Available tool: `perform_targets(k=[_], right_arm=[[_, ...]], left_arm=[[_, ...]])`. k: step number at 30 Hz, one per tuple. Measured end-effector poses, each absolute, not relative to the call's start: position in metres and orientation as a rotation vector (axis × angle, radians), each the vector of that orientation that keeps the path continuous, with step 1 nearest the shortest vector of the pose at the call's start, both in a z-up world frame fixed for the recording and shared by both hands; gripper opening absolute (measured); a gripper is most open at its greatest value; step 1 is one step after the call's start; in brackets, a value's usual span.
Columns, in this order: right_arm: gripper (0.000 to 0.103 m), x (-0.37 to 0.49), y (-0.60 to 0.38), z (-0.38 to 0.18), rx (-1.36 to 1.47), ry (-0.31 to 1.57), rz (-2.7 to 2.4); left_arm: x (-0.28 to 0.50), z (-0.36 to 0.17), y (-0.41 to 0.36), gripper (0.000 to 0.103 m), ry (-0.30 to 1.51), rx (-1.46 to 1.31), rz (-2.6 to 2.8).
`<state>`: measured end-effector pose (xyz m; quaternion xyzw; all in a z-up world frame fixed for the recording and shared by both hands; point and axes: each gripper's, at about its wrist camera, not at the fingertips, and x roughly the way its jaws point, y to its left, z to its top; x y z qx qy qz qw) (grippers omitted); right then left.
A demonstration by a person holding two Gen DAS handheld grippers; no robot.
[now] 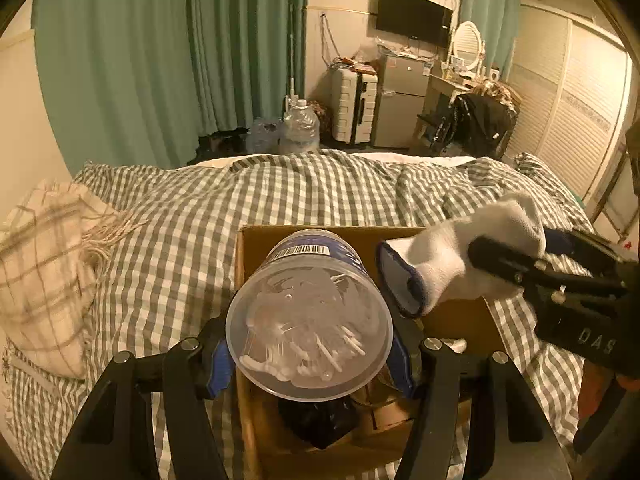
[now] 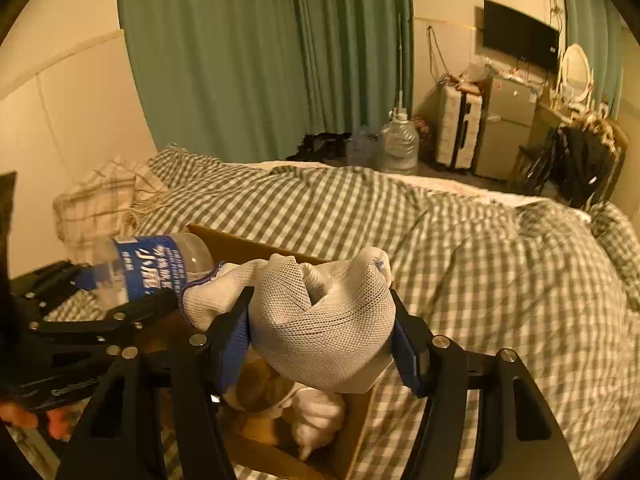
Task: Organize objects
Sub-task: 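Carry the bottle and sock over the box and release both inside, then grasp the blue-white tissue pack with the right tool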
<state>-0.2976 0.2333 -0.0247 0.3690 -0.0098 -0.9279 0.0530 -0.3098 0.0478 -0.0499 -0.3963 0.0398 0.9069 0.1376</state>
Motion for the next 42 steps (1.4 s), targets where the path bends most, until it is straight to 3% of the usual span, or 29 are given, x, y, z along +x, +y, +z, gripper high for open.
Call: perform_targets(k=[3, 4, 5, 8, 13, 16, 21, 31, 37, 42], right_arm=[[0.067, -0.290, 0.235, -0.012, 1.073, -0.018, -2.853], [0.072, -0.285, 0.236, -0.003, 1.044, -0.011, -2.867], [0.081, -0.277, 0.235, 0.006, 1.007, -0.010, -2.884], [0.102, -0.249, 0.235, 0.041, 0.900, -0.018, -2.940], [0.102, -0.197, 0.228, 0.090, 0.850, 0.094, -2.982], [0.102, -0.164, 0.218, 0.101, 0.842, 0.194, -2.979], [0.102, -0.116, 0.212, 0.094, 0.884, 0.278, -2.965], [0.102, -0.105, 0.202, -0.027, 1.209, 0.243, -2.813], [0.102, -0.125, 0.191, -0.089, 1.380, 0.220, -2.669], [0.102, -0.138, 0.186, -0.120, 1.494, 0.230, -2.591]], left_arm=[[-0.299, -0.034, 0.045, 0.068, 0.126, -1.124, 2.644], [-0.294, -0.026, 0.045, 0.076, 0.124, -1.109, 2.655], [-0.289, -0.018, 0.043, 0.085, 0.123, -1.088, 2.670], [-0.265, 0.009, 0.037, 0.094, 0.126, -1.008, 2.722], [-0.215, 0.047, 0.026, 0.103, 0.130, -0.917, 2.754], [-0.184, 0.059, 0.021, 0.103, 0.156, -0.869, 2.765], [-0.141, 0.040, 0.013, 0.103, 0.181, -0.890, 2.755], [-0.114, -0.072, 0.018, 0.103, 0.249, -1.081, 2.749], [-0.120, -0.100, 0.022, 0.103, 0.371, -1.144, 2.795], [-0.126, -0.109, 0.012, 0.103, 0.348, -1.195, 2.804]])
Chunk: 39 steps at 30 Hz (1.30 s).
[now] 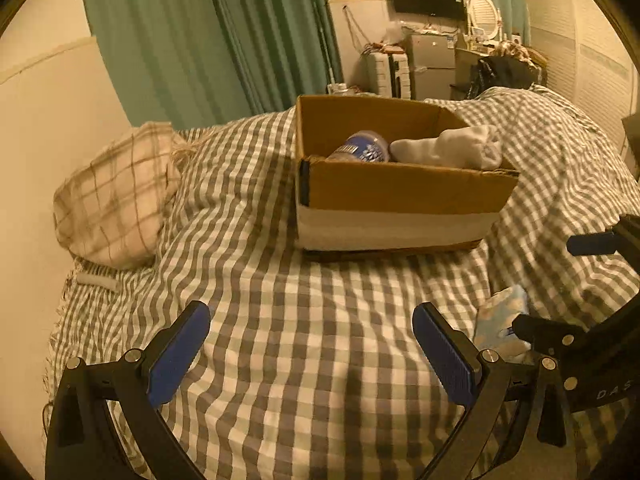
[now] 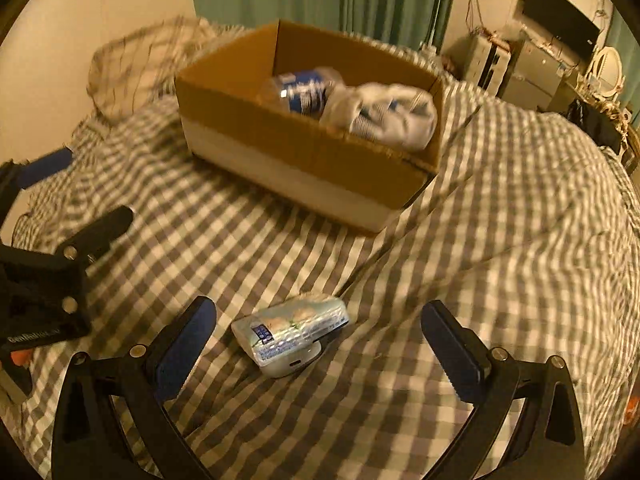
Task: Organize objects
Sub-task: 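Grasp the blue-white tissue pack with the right tool, then grasp the white earbuds case with the left tool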
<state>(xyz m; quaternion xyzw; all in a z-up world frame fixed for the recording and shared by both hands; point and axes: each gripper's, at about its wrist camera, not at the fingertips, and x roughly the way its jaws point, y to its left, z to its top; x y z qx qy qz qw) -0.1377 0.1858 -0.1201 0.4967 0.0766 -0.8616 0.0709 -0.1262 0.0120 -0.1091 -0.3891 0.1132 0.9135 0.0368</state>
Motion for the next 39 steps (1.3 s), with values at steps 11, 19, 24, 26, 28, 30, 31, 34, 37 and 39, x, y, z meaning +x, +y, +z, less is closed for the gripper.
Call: perform_targets(k=[11, 19, 24, 26, 28, 30, 31, 34, 37, 39], right_arm=[[0.100, -0.162, 0.161, -0.158, 1.639, 0.381, -2.468], [0.080, -0.166, 0.151, -0.184, 1.729, 0.453, -2.361], [0.074, -0.150, 0.158, -0.159, 1.617, 0.423, -2.451], [0.074, -0.140, 0.168, -0.136, 1.538, 0.379, -2.518], [0.074, -0.129, 0.184, -0.111, 1.469, 0.343, -2.586], [0.074, -0.123, 0.199, -0.092, 1.423, 0.313, -2.635], [0.074, -0.121, 0.207, -0.083, 1.401, 0.300, -2.665], [0.074, -0.123, 0.221, -0.067, 1.368, 0.300, -2.726], [0.074, -0.124, 0.235, -0.066, 1.363, 0.279, -2.737], [0.074, -0.129, 0.242, -0.069, 1.371, 0.258, -2.733]], left_arm=[[-0.134, -0.115, -0.001, 0.103, 0.244, -1.260, 2.774], [-0.136, -0.119, -0.004, 0.103, 0.206, -1.307, 2.753], [-0.135, -0.118, 0.003, 0.103, 0.201, -1.340, 2.738], [-0.134, -0.118, 0.013, 0.103, 0.210, -1.347, 2.716], [-0.132, -0.120, 0.029, 0.103, 0.209, -1.357, 2.673], [-0.131, -0.126, 0.049, 0.103, 0.208, -1.370, 2.607], [-0.130, -0.129, 0.059, 0.103, 0.223, -1.378, 2.581], [-0.127, -0.145, 0.093, 0.103, 0.314, -1.391, 2.505], [-0.125, -0.165, 0.119, 0.103, 0.399, -1.414, 2.426], [-0.125, -0.177, 0.128, 0.103, 0.447, -1.430, 2.400]])
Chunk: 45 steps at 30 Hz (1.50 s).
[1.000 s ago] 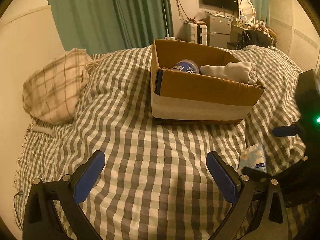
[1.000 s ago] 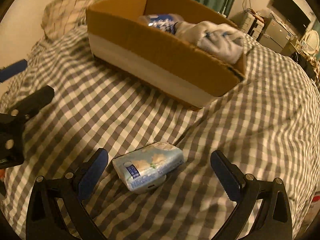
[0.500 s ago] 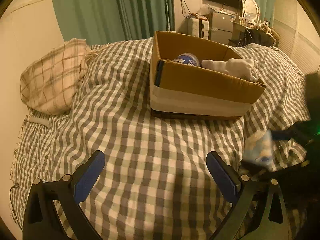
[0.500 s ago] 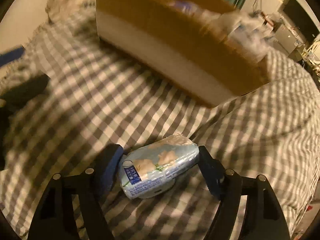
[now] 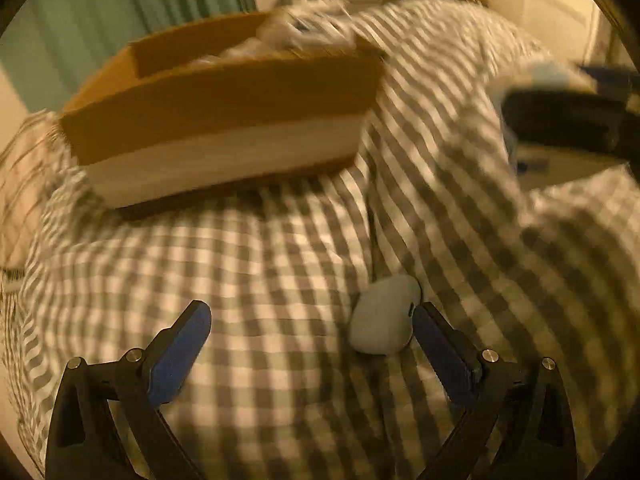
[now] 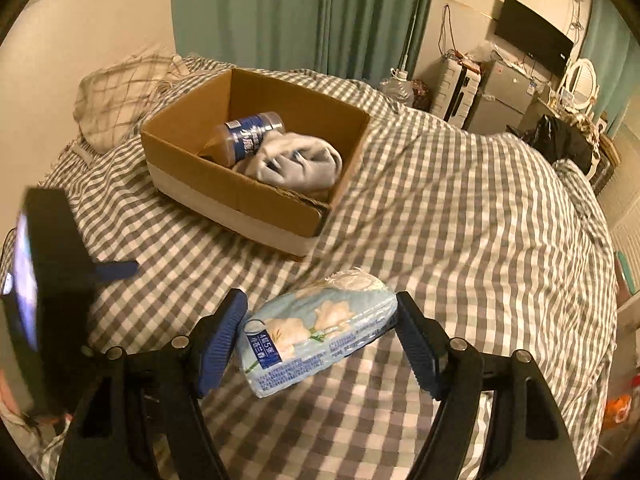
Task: Organize objects
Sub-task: 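Grasp the white earbuds case with the left tool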
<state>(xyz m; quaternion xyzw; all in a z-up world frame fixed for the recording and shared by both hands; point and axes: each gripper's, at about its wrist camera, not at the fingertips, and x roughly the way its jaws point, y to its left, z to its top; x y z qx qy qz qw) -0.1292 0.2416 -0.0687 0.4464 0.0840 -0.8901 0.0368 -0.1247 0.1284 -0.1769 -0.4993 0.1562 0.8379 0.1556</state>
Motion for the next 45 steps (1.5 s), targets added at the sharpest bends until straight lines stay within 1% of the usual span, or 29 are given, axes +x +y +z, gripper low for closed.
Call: perform_targets(k=[6, 8, 10, 16, 18, 20, 26, 27, 29, 30, 31, 32, 35, 38, 42, 43, 44, 45], right_arm=[[0.074, -0.134, 0.251, -0.083, 1.387, 0.192, -2.708], [0.074, -0.134, 0.250, -0.087, 1.388, 0.189, -2.703], [0.074, -0.135, 0.247, -0.089, 1.387, 0.192, -2.697], [0.074, -0.135, 0.246, -0.092, 1.401, 0.195, -2.708], [0.074, -0.134, 0.250, -0.090, 1.404, 0.190, -2.726], [0.074, -0.132, 0.257, -0.087, 1.403, 0.172, -2.752], [0.074, -0.128, 0.274, -0.084, 1.407, 0.110, -2.802], [0.074, -0.129, 0.275, -0.084, 1.411, 0.107, -2.802], [0.074, -0.130, 0.274, -0.085, 1.418, 0.108, -2.799], [0.074, -0.130, 0.272, -0.086, 1.419, 0.115, -2.796], [0.074, -0.129, 0.270, -0.086, 1.418, 0.122, -2.793], [0.074, -0.129, 0.269, -0.086, 1.416, 0.127, -2.791], [0.074, -0.125, 0.268, -0.084, 1.409, 0.134, -2.796], [0.074, -0.122, 0.267, -0.083, 1.413, 0.138, -2.795], [0.074, -0.115, 0.265, -0.079, 1.409, 0.142, -2.794], [0.074, -0.115, 0.264, -0.078, 1.408, 0.143, -2.795], [0.074, -0.115, 0.265, -0.078, 1.407, 0.143, -2.798], [0.074, -0.115, 0.264, -0.077, 1.407, 0.143, -2.800]], left_arm=[[-0.135, -0.195, 0.128, 0.103, 0.362, -1.490, 2.342], [-0.128, -0.194, 0.132, 0.097, 0.385, -1.472, 2.330], [-0.124, -0.195, 0.135, 0.095, 0.384, -1.471, 2.312], [-0.119, -0.198, 0.137, 0.095, 0.373, -1.491, 2.291], [-0.116, -0.197, 0.136, 0.093, 0.355, -1.501, 2.284], [-0.111, -0.194, 0.137, 0.089, 0.351, -1.493, 2.276], [-0.122, -0.209, 0.146, 0.088, 0.307, -1.517, 2.227], [-0.123, -0.210, 0.147, 0.085, 0.314, -1.513, 2.232], [-0.122, -0.210, 0.152, 0.064, 0.325, -1.496, 2.232], [-0.120, -0.209, 0.154, 0.061, 0.334, -1.490, 2.225], [-0.117, -0.207, 0.154, 0.052, 0.339, -1.481, 2.221], [-0.115, -0.205, 0.154, 0.048, 0.345, -1.473, 2.217], [-0.100, -0.196, 0.156, 0.038, 0.377, -1.451, 2.221], [-0.081, -0.186, 0.155, 0.031, 0.374, -1.450, 2.213], [-0.072, -0.182, 0.142, 0.031, 0.310, -1.478, 2.183], [-0.077, -0.185, 0.132, 0.037, 0.305, -1.490, 2.170], [-0.079, -0.186, 0.130, 0.047, 0.300, -1.501, 2.169], [-0.083, -0.193, 0.131, 0.049, 0.285, -1.530, 2.157]])
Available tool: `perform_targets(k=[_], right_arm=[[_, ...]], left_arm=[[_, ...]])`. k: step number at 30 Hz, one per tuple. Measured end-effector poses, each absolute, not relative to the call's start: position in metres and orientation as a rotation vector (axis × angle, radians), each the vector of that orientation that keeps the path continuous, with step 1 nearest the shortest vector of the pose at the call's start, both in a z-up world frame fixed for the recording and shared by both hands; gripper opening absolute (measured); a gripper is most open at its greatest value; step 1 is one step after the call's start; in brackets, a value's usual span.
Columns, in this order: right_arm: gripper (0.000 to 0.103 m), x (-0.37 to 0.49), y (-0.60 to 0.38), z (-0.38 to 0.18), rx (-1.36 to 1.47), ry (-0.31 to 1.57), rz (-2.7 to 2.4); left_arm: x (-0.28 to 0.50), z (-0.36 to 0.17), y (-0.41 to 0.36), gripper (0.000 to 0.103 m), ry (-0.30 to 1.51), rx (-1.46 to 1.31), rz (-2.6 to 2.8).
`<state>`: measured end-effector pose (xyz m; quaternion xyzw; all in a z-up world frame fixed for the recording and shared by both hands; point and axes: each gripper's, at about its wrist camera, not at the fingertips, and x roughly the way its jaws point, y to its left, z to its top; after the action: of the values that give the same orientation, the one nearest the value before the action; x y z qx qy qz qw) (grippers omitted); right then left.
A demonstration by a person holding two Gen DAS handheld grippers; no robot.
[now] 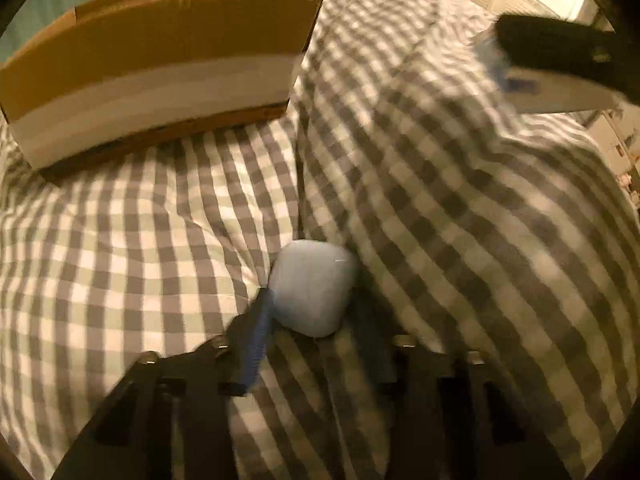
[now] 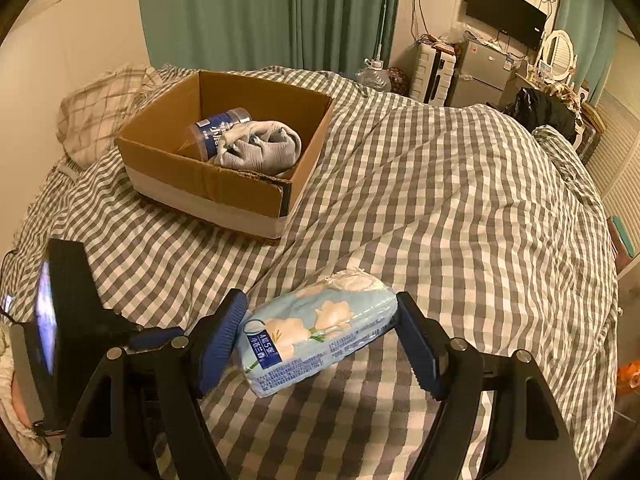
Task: Organize objects
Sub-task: 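Grasp the white earbuds case with the left tool, then carry the earbuds case and tissue pack over the box and release both inside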
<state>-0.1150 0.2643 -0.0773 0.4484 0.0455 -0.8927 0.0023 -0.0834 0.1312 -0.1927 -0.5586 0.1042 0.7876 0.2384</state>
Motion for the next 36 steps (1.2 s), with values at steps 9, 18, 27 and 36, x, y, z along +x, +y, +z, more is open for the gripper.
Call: perform_targets(k=[9, 18, 27, 36], right_arm=[[0.074, -0.123, 0.271, -0.087, 1.435, 0.094, -2.790], [0.074, -0.115, 0.269, -0.078, 1.418, 0.107, -2.816], [0.074, -0.103, 0.239, -0.025, 1.242, 0.214, -2.873], [0.074, -0.158, 0.200, 0.049, 0.941, 0.271, -2.896]], left_arm=[[-0.099, -0.207, 0.140, 0.058, 0.209, -1.595, 2.126], [-0.081, -0.169, 0.120, 0.051, 0.167, -1.516, 2.208], [-0.115, -0.046, 0.044, 0.051, 0.158, -1.172, 2.568], [-0.201, -0.003, 0.040, 0.051, 0.174, -0.995, 2.758]])
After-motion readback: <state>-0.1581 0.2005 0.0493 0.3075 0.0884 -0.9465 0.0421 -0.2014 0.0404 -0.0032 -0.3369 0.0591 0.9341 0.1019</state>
